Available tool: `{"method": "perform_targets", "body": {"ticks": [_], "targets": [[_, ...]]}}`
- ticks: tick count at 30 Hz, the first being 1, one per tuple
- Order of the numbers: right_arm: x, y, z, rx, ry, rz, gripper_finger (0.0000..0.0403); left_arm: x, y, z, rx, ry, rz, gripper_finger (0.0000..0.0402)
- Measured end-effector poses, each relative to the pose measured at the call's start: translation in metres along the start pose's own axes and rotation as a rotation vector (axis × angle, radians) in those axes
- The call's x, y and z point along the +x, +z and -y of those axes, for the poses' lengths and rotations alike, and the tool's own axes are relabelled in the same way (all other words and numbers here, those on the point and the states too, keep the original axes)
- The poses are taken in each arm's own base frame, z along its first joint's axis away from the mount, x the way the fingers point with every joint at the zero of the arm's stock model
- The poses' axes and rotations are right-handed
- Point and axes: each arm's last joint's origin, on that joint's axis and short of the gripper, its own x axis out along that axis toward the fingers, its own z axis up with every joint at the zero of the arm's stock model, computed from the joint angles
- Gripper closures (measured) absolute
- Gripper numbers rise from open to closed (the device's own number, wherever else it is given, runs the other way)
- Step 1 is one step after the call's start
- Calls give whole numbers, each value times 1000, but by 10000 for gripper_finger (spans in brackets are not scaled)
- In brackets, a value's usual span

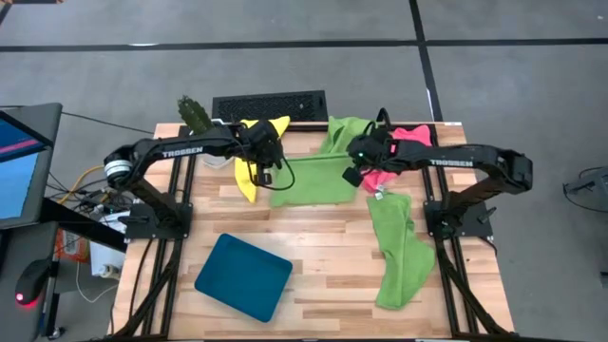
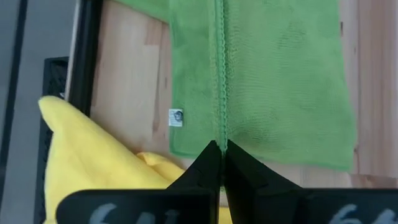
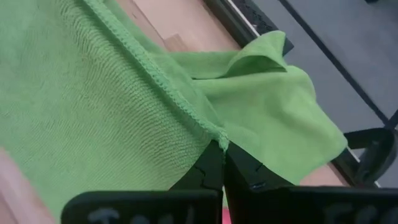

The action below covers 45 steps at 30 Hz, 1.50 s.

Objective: Fold microfiber towels
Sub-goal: Fold the top left green microfiber

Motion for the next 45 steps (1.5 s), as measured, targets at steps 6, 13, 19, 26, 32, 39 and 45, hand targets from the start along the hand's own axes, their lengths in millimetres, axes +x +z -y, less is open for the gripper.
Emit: {"method": "perform_targets", "body": {"ticks": [6, 13, 19, 26, 32, 39, 45], "targets": [[27, -1, -6, -23, 5, -54, 381, 14, -2, -1, -2, -13, -48, 401], [52, -3, -6, -48, -10, -104, 375, 26, -3, -5, 8, 6, -74, 401], [59, 0, 2, -19, -28, -80, 371, 28, -5, -14, -18, 24, -69, 402], [62, -2, 12, 4, -56, -101, 349, 29, -4, -18, -15, 48, -49, 372], [65, -2, 21, 35, -70, -99, 321, 29, -3, -19, 14, 67, -43, 304], [67, 0, 28, 26, -77, -82, 261, 29, -6, -18, -28, 60, -78, 249], [67, 1, 28, -10, -28, -78, 213, 28, -5, -18, -86, -148, 34, 244]]}}
